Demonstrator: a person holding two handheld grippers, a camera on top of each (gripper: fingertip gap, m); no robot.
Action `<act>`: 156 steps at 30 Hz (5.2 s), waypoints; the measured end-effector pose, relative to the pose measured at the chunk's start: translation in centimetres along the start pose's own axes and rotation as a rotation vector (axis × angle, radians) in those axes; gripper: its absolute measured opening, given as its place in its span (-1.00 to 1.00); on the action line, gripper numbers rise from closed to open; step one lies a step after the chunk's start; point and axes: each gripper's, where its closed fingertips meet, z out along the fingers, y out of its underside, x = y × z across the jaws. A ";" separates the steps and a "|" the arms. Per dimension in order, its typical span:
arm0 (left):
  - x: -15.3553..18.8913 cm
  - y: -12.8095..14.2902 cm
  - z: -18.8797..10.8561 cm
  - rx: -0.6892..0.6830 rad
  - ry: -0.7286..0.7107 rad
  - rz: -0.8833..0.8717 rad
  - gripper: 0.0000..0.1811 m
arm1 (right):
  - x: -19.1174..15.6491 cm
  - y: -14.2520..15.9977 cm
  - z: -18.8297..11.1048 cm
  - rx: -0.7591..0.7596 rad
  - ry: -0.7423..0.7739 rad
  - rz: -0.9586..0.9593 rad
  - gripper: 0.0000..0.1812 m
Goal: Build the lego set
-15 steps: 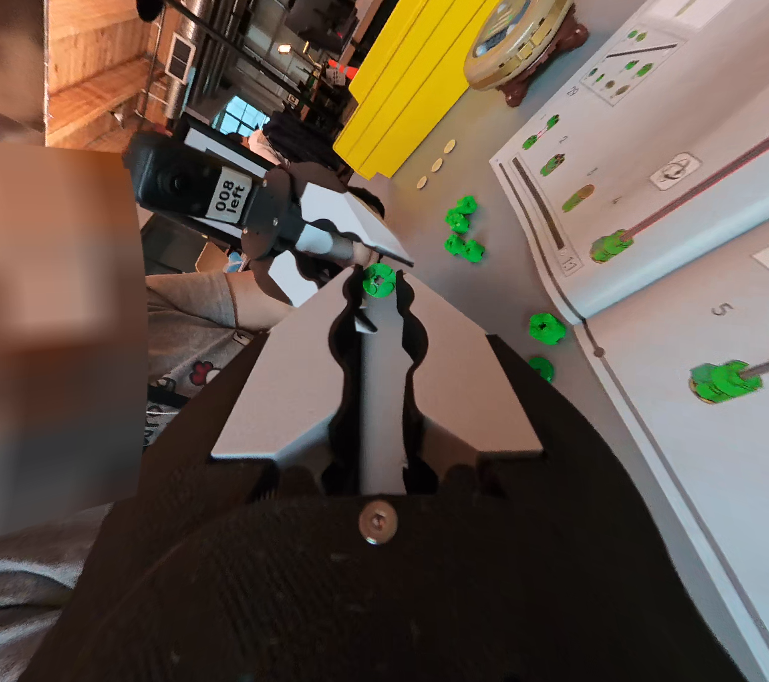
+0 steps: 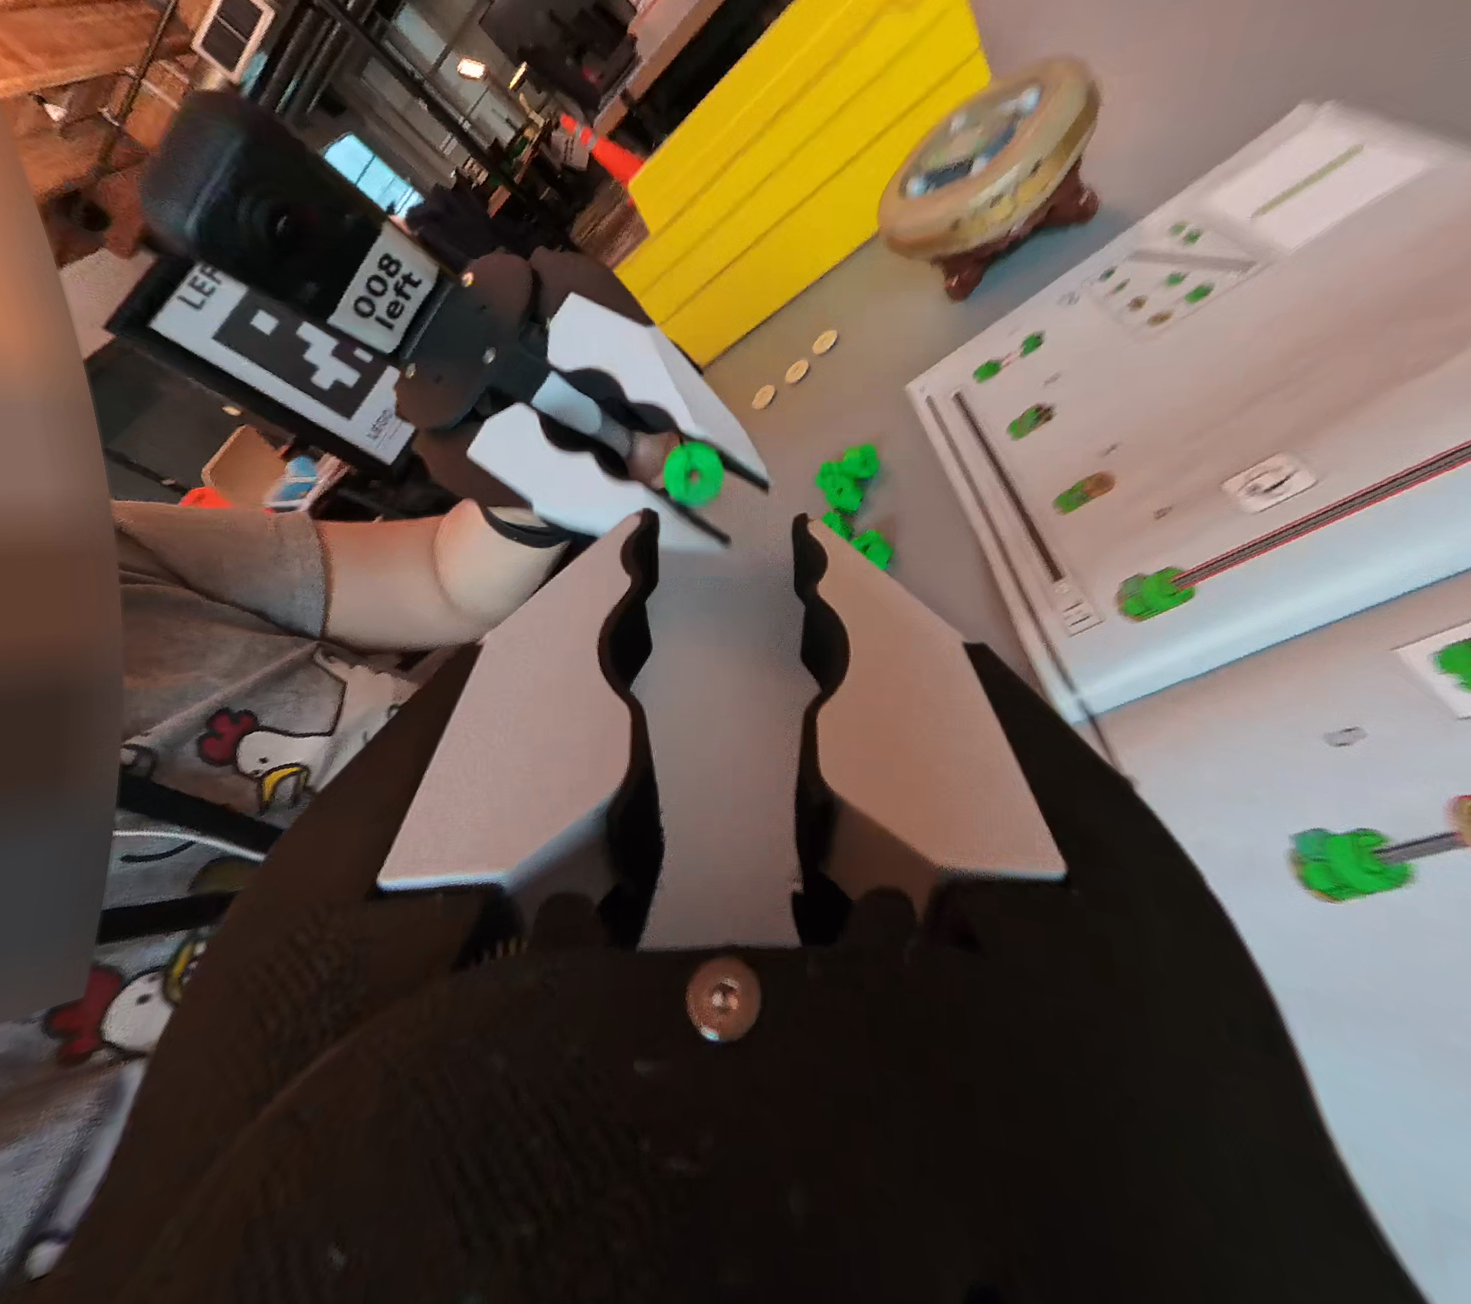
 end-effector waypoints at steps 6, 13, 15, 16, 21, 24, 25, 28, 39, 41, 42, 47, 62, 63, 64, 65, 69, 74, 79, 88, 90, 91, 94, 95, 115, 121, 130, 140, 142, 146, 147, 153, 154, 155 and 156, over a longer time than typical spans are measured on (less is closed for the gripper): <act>-8.4 -1.6 -6.4 0.135 -0.207 -0.057 -0.84 | 3.1 -1.7 -4.2 0.074 0.253 -0.354 -0.69; -10.6 -1.5 -8.1 0.222 -0.200 -0.177 -0.84 | 6.1 5.7 -3.7 -0.381 0.318 -0.429 -0.76; -10.1 -1.4 -7.6 0.202 -0.197 -0.153 -0.84 | 6.7 6.8 -3.1 -0.464 0.353 -0.455 -0.76; -9.7 -1.3 -7.3 0.192 -0.191 -0.142 -0.84 | 6.9 7.4 -2.9 -0.503 0.367 -0.472 -0.76; -8.4 -1.2 -6.4 0.148 -0.168 -0.095 -0.84 | 7.8 8.1 -2.1 -0.559 0.402 -0.549 -0.76; -8.0 -1.1 -6.0 0.135 -0.162 -0.079 -0.84 | 7.9 8.4 -1.9 -0.570 0.390 -0.536 -0.76; -7.9 -1.1 -5.9 0.130 -0.160 -0.077 -0.84 | 8.0 8.6 -1.8 -0.576 0.387 -0.528 -0.77; -7.8 -0.9 -5.7 0.123 -0.154 -0.077 -0.84 | 8.1 8.7 -1.7 -0.581 0.382 -0.535 -0.84; -5.1 -0.1 -3.2 0.087 -0.035 -0.051 -0.84 | 6.3 5.0 -3.6 -0.385 0.367 -0.579 -0.85; -3.6 0.1 -2.1 0.084 0.029 -0.045 -0.84 | 4.5 2.4 -4.1 -0.217 0.318 -0.579 -0.85; -2.7 0.2 -1.5 0.083 0.068 -0.046 -0.84 | 3.4 1.2 -4.3 -0.133 0.279 -0.569 -0.85; 0.4 -0.1 0.0 0.098 0.165 -0.003 -0.84 | -0.2 -0.9 -2.7 0.044 0.050 -0.376 -0.85; 1.5 -1.2 -0.5 0.147 0.190 0.038 -0.84 | -3.0 -1.0 0.0 0.100 -0.125 -0.347 -1.00; 1.6 -1.3 -0.6 0.150 0.191 0.039 -0.84 | -3.0 -1.0 0.0 0.099 -0.122 -0.343 -1.00; 1.6 -1.3 -0.6 0.152 0.193 0.036 -0.84 | -2.9 -1.1 0.0 0.103 -0.114 -0.344 -1.00; 1.5 -1.2 -0.6 0.145 0.185 0.032 -0.84 | -2.6 -1.0 0.0 0.099 -0.096 -0.341 -1.00; -1.1 -0.6 -1.2 0.109 0.087 0.034 -0.83 | 0.5 -1.2 -1.5 0.088 0.086 -0.367 -1.00; -2.1 -1.5 -2.1 0.166 0.105 -0.088 -0.84 | 3.1 -2.9 -4.7 0.198 0.191 -0.326 -1.00; -1.3 -0.6 -1.1 0.121 0.132 -0.088 -0.84 | 5.8 -2.4 -6.0 0.178 0.274 -0.299 -1.00; 0.3 -0.8 -0.9 0.109 0.151 0.002 -0.84 | 1.2 2.9 -7.5 -0.287 0.344 -0.516 -0.83; 0.3 -0.6 -0.8 0.102 0.149 0.003 -0.84 | -0.2 7.2 -7.9 -0.468 0.356 -0.448 -0.83; 0.3 -0.5 -0.8 0.097 0.148 0.003 -0.84 | -1.3 10.1 -8.1 -0.571 0.332 -0.395 -0.83; 0.5 -0.5 -0.7 0.092 0.162 -0.006 -0.84 | -3.2 17.6 -9.7 -0.807 0.329 -0.379 -0.84; 0.6 -0.6 -0.7 0.094 0.168 -0.008 -0.84 | -3.6 18.9 -9.9 -0.821 0.334 -0.397 -0.84; 1.1 -1.3 -1.2 0.125 0.163 0.016 -0.84 | -2.4 19.9 -9.8 -0.647 0.499 -0.436 -0.97; 1.0 -1.6 -1.6 0.135 0.159 0.015 -0.84 | 0.1 15.6 -9.3 -0.448 0.562 -0.397 -0.97; 1.4 -0.6 -0.7 0.093 0.179 0.018 -0.84 | 3.3 12.4 -7.6 -0.218 0.483 -0.052 -0.97; 1.4 -1.0 -0.8 0.116 0.163 0.030 -0.84 | 4.4 9.0 -10.1 -0.255 1.080 -0.684 -0.97; 1.4 -1.0 -0.8 0.118 0.161 0.028 -0.84 | 4.1 9.1 -10.1 -0.361 1.172 -0.886 -0.97; 1.2 -0.8 -0.7 0.111 0.154 0.028 -0.84 | 3.4 9.4 -9.5 -0.448 1.224 -1.146 -0.97; 1.2 -0.8 -0.7 0.112 0.152 0.028 -0.84 | 3.2 9.5 -9.3 -0.461 1.220 -1.196 -0.97; 1.0 -1.1 -0.9 0.125 0.147 0.025 -0.84 | 3.2 10.6 -8.8 -0.569 1.201 -1.380 -0.97; 1.1 -1.1 -0.9 0.126 0.147 0.026 -0.84 | 3.2 10.8 -8.7 -0.582 1.201 -1.397 -0.97; 1.1 -1.1 -0.9 0.127 0.146 0.028 -0.84 | 3.3 10.9 -8.8 -0.592 1.206 -1.411 -0.97; 1.1 -1.1 -0.9 0.126 0.146 0.030 -0.84 | 3.3 11.0 -8.8 -0.600 1.207 -1.425 -0.97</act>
